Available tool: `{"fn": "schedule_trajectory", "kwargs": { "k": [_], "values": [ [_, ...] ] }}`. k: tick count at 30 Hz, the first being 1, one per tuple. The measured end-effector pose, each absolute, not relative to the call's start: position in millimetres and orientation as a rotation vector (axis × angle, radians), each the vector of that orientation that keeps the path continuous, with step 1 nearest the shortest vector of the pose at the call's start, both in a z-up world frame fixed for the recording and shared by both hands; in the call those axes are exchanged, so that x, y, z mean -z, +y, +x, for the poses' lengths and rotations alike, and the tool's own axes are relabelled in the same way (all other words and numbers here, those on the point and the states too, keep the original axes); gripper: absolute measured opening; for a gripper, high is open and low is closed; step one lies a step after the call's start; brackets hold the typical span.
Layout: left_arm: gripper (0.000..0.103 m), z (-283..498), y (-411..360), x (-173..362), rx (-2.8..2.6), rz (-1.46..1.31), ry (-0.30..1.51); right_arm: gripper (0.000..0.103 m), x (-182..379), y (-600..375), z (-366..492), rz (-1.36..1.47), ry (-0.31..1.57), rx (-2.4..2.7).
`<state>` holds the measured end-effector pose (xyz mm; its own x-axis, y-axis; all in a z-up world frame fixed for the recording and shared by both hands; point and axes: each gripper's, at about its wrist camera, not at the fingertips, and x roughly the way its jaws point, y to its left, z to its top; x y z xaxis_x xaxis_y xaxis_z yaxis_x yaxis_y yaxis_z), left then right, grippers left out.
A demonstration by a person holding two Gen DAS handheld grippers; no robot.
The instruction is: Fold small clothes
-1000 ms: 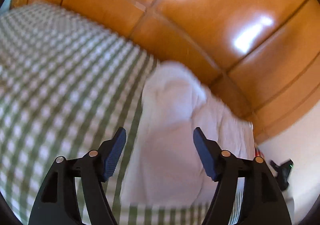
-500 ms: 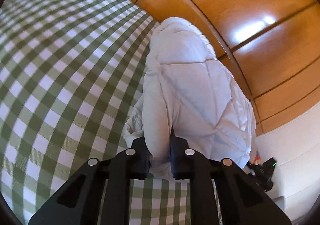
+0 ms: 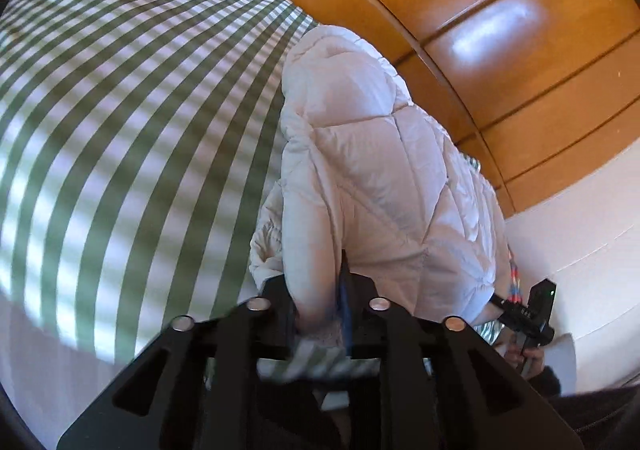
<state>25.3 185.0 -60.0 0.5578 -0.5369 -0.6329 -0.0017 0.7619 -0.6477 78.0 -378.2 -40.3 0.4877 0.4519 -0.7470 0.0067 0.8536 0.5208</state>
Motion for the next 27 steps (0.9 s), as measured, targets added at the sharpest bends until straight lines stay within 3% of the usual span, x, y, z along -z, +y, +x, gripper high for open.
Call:
{"fn": "schedule_trajectory", "kwargs": {
  "k": [1,2,3,6,11,13,15,16,17,18,20,24,27],
  "values": [
    [0.024,20,187,59,0.343,-0.663,0.933,0.063,40,-382,70,0.499,1.03,-0.274],
    [0.027,16,194,55,0.33,-0.681,0.918,0.08,36,-386,67,0.497,1.015,-0.256],
    [0.032,14,201,49,0.314,-0.685,0.896,0.083,28,-393,66,0.503,0.981,-0.233],
    [0.041,18,219,28,0.294,-0.689,0.804,0.09,0,-407,70,0.496,0.871,-0.179],
    [0.041,60,224,14,0.299,-0.664,0.745,0.089,-34,-397,117,0.42,0.775,-0.086],
    [0.041,87,220,20,0.327,-0.672,0.775,0.08,-31,-396,138,0.422,0.802,-0.076],
    [0.041,108,215,31,0.375,-0.709,0.813,0.06,-20,-389,162,0.42,0.864,-0.057],
    [0.037,114,213,35,0.38,-0.717,0.827,0.05,-15,-386,171,0.411,0.89,-0.048],
    [0.028,119,210,38,0.38,-0.719,0.84,0.031,-10,-384,176,0.408,0.905,-0.058],
    [0.013,124,205,41,0.384,-0.718,0.853,0.017,-6,-377,186,0.4,0.915,-0.067],
    [0.005,124,203,38,0.373,-0.71,0.825,0.001,-9,-370,185,0.361,0.894,-0.053],
    [0.002,119,201,13,0.346,-0.651,0.713,0.0,-30,-381,174,0.369,0.778,-0.026],
    [0.002,139,187,7,0.264,-0.539,0.732,0.0,-25,-389,180,0.357,0.781,0.037]
  ]
}}
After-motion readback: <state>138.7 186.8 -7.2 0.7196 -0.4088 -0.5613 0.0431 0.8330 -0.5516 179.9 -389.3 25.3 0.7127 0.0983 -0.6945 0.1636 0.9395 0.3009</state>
